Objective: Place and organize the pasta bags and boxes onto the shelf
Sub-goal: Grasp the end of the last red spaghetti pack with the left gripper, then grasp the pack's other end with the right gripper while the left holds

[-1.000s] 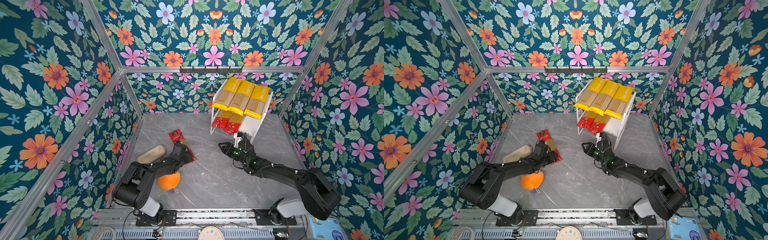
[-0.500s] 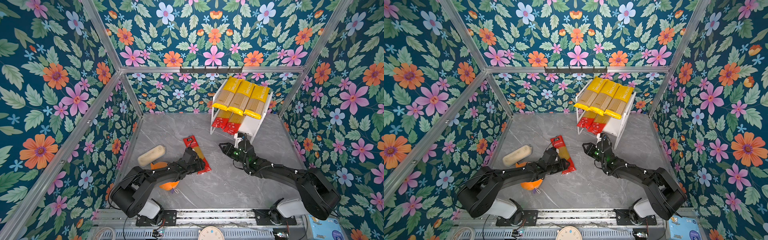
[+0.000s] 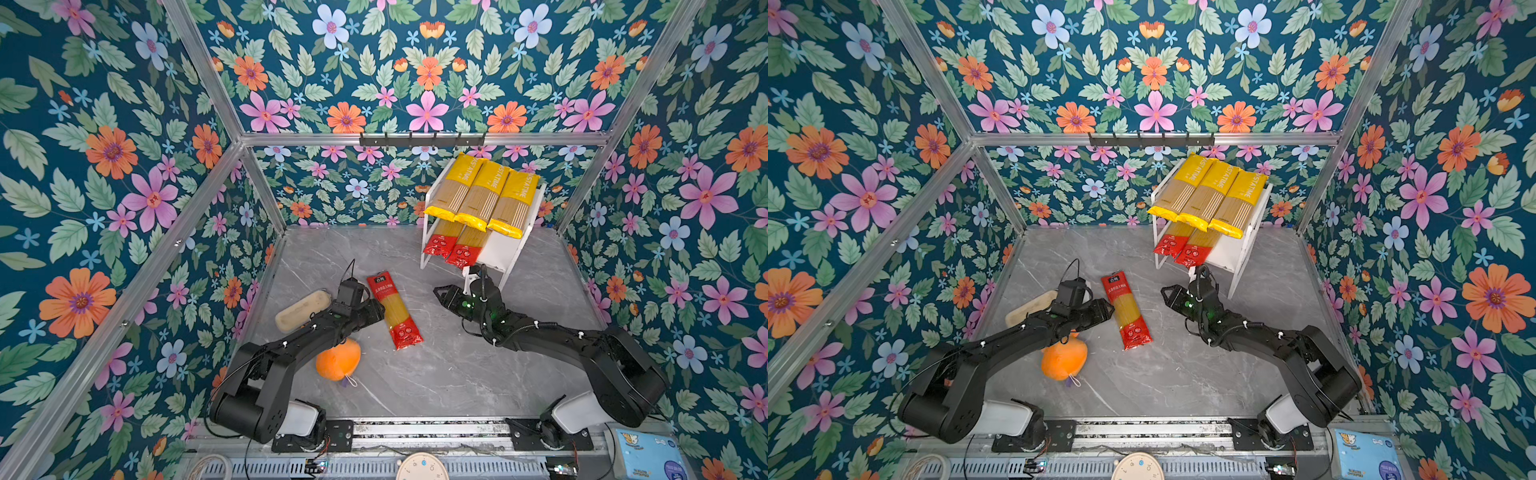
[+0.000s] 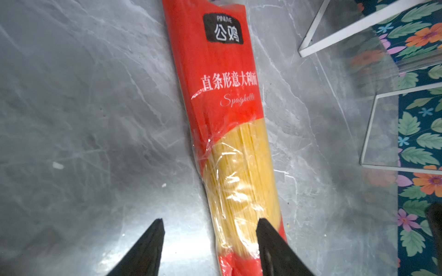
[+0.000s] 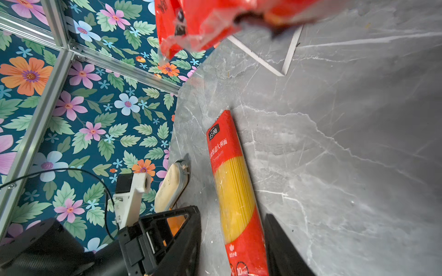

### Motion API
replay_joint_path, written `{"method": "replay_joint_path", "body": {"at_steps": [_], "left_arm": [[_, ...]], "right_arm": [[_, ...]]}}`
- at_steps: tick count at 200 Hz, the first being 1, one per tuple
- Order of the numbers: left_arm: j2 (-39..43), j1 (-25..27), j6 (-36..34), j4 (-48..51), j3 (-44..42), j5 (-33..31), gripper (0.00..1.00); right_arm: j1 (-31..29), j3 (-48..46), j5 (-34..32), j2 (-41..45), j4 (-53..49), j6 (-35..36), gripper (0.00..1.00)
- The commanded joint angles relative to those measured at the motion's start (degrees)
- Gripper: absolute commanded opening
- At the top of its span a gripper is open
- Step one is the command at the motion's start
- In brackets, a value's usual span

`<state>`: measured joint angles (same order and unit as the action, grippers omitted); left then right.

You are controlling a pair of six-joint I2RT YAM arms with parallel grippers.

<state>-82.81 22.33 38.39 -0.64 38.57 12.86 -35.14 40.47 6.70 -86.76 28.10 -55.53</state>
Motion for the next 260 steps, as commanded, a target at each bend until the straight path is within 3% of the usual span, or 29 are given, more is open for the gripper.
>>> {"method": "replay_joint_path", "body": {"at_steps": [1, 43, 77, 117, 165, 220, 260], "left_arm": [[-4.9, -0.8, -4.3, -2.5, 2.6, -0.5, 0.64], [-13.4, -0.2, -5.9, -2.4, 6.4, -4.0, 0.63], [-15.4, 5.3, -2.9, -5.2, 2.5, -2.4, 0.63], [-12.9, 11.2, 4.5, -10.4, -6.3, -2.3, 0.63], [-6.3, 17.5, 10.0, -9.4, -12.5, -3.3, 0.62], [1.1, 16.9, 7.2, -3.4, -12.0, -5.9, 0.63], [-0.4, 11.7, 6.2, -7.0, -11.1, -2.0, 0.62]], "right_arm": [[-0.4, 0.6, 0.9, -0.8, 0.6, -1.6, 0.44], [-1.0, 0.3, 0.6, 0.2, -0.3, -1.5, 0.44], [-1.0, -0.6, -0.1, 0.1, -0.5, -1.0, 0.44], [-1.1, -0.6, 0.4, -2.0, 0.9, -2.1, 0.44], [-1.6, 0.5, 1.0, -4.5, 1.3, -2.7, 0.44], [-3.7, 3.9, 1.5, -11.6, -0.3, -0.7, 0.44], [-5.0, 6.2, 3.7, -16.5, -1.8, 0.1, 0.44]]}}
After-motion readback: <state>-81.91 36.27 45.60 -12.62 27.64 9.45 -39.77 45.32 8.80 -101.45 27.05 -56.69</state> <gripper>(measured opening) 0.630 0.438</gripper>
